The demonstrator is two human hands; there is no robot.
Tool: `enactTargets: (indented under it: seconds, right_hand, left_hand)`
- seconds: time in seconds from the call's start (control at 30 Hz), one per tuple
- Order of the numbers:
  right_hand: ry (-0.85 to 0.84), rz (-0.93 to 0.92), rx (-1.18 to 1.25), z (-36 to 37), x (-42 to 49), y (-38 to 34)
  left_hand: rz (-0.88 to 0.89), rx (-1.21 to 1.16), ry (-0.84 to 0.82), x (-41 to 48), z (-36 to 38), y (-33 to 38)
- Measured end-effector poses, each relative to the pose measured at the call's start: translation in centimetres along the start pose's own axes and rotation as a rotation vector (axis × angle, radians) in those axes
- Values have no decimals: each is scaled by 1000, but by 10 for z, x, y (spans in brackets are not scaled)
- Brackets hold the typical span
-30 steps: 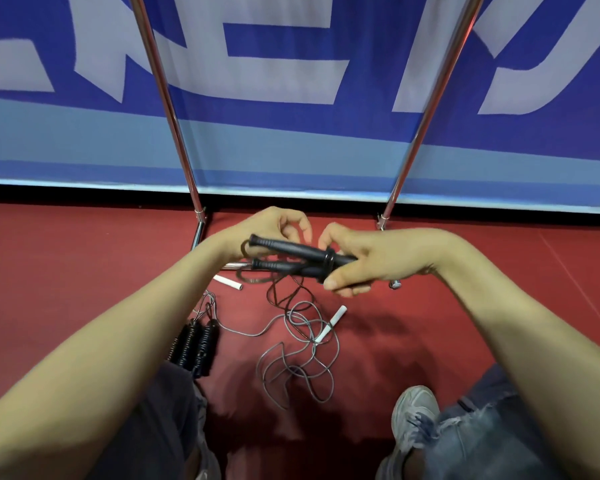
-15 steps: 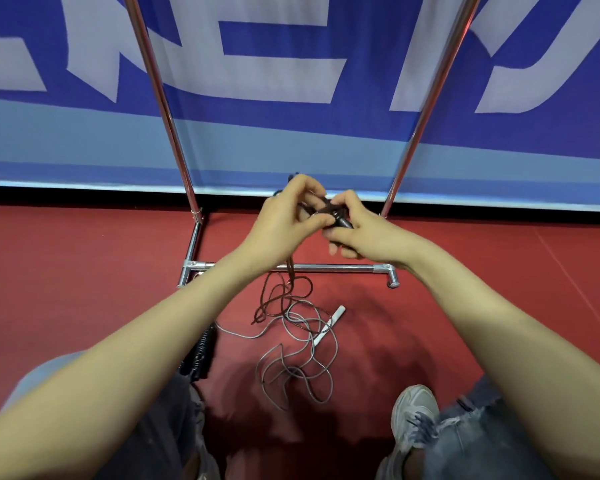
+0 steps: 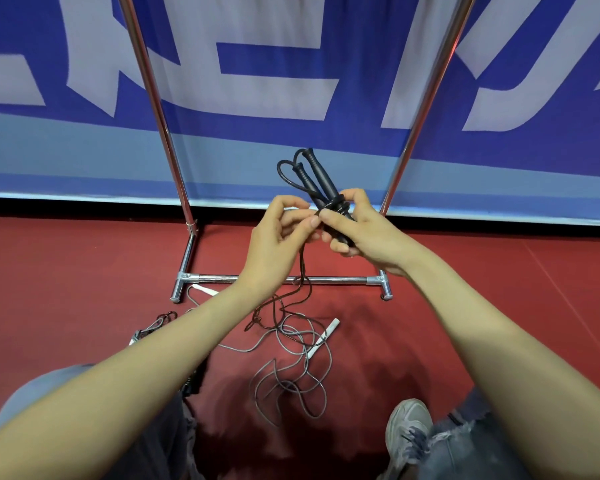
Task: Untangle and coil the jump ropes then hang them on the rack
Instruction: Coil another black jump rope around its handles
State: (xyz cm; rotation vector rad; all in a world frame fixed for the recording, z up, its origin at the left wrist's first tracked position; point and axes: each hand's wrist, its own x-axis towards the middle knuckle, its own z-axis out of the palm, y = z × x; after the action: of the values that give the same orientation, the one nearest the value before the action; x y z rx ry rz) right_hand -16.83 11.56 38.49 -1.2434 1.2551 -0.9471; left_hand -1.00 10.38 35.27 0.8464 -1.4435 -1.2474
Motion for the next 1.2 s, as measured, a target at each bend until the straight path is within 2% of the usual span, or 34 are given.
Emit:
enactTargets:
  seconds: [0.13,0.3,0.4,0.5,0.6,0.73,0.87,0.97,1.07,1.2]
  right_hand:
    - [71,-9,62,8,1,1]
    - [187,-64,113,17,4,5]
    - [219,-83,104,19,4,3]
    - [239,-109,72,18,6,3]
    - [228,-154,87,16,6,1]
    - [261,-258,184,9,3,-6]
    - [278,-303,221,4,2,-10]
    - [298,-306,210,-2,-1,-15]
    - [194,-267,176,-1,-7,-18]
    - [-71,-208,55,8,-16,-19]
  left_hand:
    - [-25,-31,-6,0,-1,-1]
    - [19,39,-32,-1,1,-1]
    - [-13,-104,-45,0,2,3]
    - [-124,-293,28,0,6,2]
    - [-150,-249,69,4,2,-1]
    - [-171,43,-180,13,-13,-3]
    - [-211,55,-251,21,-27,-5]
    - [-226,-21,-290,26,-38,-5]
    - [-277,-48,-298,32,-44,-12]
    - [-216,53,-224,32,-45,-12]
